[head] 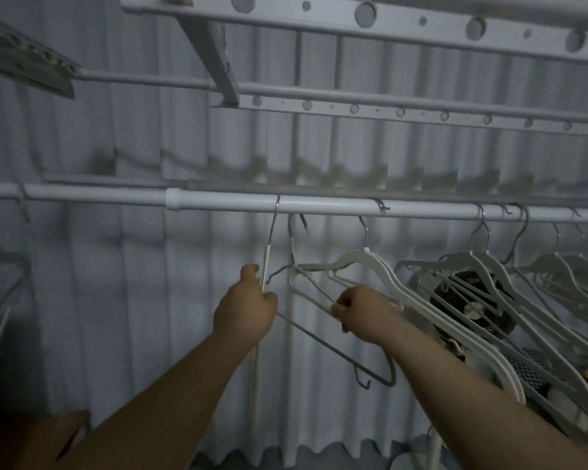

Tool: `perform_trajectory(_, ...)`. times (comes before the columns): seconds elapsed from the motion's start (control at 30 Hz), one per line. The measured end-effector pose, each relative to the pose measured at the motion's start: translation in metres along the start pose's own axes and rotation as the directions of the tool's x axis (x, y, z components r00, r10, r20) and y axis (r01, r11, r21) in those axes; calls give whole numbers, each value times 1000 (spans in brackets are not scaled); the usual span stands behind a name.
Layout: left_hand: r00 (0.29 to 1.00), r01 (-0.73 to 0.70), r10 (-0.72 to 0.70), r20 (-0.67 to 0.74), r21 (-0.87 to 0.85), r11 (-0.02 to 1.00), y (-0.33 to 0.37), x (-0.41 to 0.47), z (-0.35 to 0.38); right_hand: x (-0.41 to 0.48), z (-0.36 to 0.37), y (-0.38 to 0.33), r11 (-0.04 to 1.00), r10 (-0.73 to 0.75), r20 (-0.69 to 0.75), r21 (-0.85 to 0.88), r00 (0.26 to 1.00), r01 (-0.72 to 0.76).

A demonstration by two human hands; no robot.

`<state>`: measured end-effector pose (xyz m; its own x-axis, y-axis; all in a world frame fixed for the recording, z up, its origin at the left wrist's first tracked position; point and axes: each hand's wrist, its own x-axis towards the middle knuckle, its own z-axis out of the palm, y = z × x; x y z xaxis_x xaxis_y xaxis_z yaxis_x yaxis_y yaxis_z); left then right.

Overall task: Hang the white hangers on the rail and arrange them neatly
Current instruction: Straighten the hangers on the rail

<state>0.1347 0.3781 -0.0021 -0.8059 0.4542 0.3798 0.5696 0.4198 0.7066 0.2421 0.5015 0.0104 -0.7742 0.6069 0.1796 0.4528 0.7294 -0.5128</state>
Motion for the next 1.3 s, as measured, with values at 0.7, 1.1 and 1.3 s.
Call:
perform_trajectory(0.7, 846, -516, 433, 310, 278, 810, -33, -78, -78, -121, -51, 23, 937, -323, 432, 273, 842, 219)
perform_trajectory(1.1, 685, -262, 266, 678, -111, 959, -33, -141, -91, -203, -63, 17, 942, -306, 458, 270, 834, 198)
perform_trajectory(1.3, 749, -104, 184, 637, -161, 981, -27, -156, -112, -194, -50, 10, 987, -148, 166, 91, 975, 135)
